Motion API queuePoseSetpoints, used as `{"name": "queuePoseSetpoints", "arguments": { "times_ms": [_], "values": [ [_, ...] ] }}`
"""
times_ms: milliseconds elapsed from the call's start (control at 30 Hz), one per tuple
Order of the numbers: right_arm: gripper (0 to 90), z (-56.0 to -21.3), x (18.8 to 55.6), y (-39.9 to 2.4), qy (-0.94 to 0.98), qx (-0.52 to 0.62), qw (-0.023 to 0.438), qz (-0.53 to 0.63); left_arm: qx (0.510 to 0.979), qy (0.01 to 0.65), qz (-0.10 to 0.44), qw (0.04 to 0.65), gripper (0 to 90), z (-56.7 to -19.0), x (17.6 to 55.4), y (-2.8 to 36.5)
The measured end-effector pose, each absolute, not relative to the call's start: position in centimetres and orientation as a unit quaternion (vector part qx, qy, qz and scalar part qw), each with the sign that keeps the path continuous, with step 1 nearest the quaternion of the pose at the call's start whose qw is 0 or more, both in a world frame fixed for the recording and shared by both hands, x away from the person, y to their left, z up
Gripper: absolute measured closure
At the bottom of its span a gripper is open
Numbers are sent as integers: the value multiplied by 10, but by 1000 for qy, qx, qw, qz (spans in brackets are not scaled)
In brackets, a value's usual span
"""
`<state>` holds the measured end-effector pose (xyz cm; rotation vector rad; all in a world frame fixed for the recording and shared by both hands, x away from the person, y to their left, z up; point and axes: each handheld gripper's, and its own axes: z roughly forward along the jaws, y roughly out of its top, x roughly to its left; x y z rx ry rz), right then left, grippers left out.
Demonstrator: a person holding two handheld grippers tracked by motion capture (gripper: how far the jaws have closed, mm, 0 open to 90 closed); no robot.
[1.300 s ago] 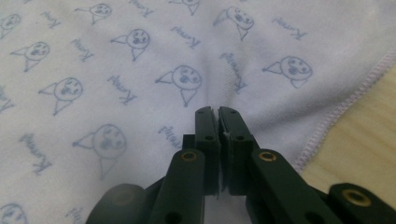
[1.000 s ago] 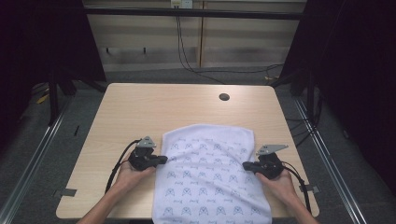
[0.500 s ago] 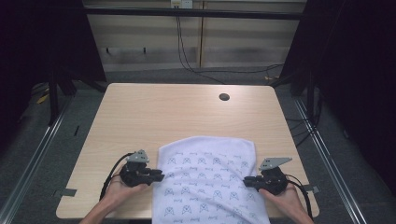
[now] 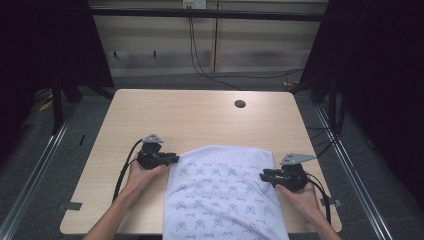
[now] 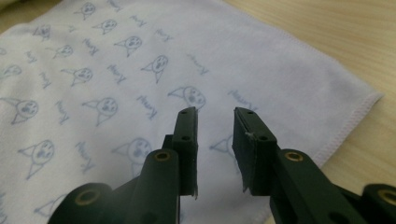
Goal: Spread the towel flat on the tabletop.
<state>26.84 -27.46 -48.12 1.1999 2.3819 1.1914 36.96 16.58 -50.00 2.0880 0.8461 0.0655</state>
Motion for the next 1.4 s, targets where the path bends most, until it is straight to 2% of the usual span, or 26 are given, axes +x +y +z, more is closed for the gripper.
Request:
{"name": "queuePoseSetpoints", "arguments": {
  "times_ms": [133, 300, 367, 433, 533, 700, 800, 900, 933, 967, 1033, 1200, 1400],
  "values": [
    [709, -480, 278, -274, 806, 413, 117, 406, 847, 285, 32, 448, 857, -485, 350, 150],
    [701, -480, 284, -275, 802, 421, 122, 407, 870, 225, -16, 438, 833, -488, 327, 129],
    [694, -480, 284, -276, 801, 421, 123, 406, 884, 214, -31, 414, 771, -495, 321, 121],
    [683, -479, 283, -276, 800, 423, 122, 407, 889, 203, -49, 407, 666, -497, 318, 118],
    [679, -479, 283, -275, 802, 420, 123, 407, 878, 214, -44, 427, 662, -491, 322, 123],
    [670, -479, 284, -276, 800, 423, 124, 408, 846, 270, -2, 460, 717, -483, 341, 145],
    [663, -480, 286, -278, 798, 427, 125, 407, 846, 287, 0, 450, 613, -491, 349, 144],
    [658, -481, 287, -280, 797, 431, 126, 405, 862, 269, -9, 431, 567, -499, 347, 132],
    [657, -481, 287, -280, 797, 430, 126, 405, 869, 258, 1, 423, 615, -499, 345, 127],
    [655, -481, 287, -280, 797, 430, 127, 405, 871, 249, 1, 423, 760, -499, 344, 126],
    [653, -480, 287, -281, 796, 431, 128, 406, 865, 255, 13, 433, 838, -493, 346, 129],
    [650, -481, 290, -286, 793, 438, 131, 403, 834, 295, 31, 465, 837, -479, 362, 152],
    [654, -484, 303, -294, 786, 456, 139, 395, 813, 355, 59, 458, 790, -484, 385, 177]
  ]
}}
